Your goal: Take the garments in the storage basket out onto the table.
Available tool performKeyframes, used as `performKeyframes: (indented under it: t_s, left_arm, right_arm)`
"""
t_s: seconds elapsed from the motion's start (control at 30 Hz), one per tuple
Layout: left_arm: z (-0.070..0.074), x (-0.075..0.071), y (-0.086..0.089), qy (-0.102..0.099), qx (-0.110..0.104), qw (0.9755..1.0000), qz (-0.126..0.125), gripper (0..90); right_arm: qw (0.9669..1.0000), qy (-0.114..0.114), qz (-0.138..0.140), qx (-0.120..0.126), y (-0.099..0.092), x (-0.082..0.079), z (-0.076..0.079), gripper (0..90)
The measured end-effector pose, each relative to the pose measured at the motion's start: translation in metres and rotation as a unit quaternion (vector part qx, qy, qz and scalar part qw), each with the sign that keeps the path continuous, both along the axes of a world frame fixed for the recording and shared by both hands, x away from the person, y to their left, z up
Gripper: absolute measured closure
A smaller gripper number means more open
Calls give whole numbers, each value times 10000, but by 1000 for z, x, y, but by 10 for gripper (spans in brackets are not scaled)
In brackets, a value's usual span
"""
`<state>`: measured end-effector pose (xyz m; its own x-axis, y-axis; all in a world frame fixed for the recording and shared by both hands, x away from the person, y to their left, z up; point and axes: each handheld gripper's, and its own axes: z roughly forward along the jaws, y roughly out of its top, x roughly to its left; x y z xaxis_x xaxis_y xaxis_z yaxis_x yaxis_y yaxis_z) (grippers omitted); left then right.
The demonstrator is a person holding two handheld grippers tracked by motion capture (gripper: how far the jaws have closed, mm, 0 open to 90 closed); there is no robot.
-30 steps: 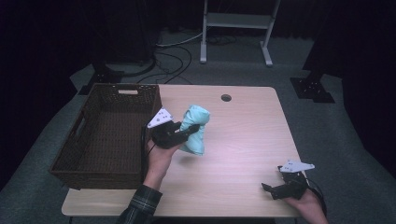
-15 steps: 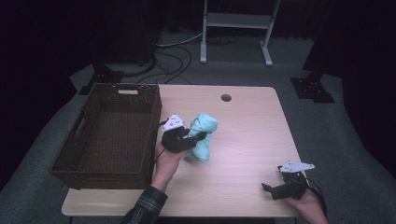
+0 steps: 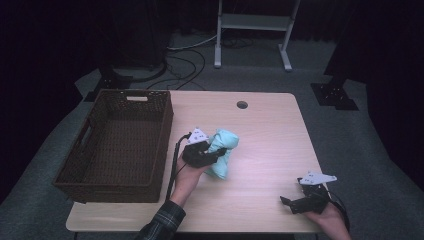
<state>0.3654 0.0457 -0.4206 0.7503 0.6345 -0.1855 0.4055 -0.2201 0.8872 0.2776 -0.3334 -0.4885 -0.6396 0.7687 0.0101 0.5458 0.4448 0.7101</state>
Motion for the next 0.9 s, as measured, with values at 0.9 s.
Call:
performKeyframes:
  t_s: [0.9]
  left_arm:
    - [-39, 18, -51, 181, 682, 9972, 249, 593]
  right_arm:
    - [10000, -2, 8, -5, 0, 0, 0, 0]
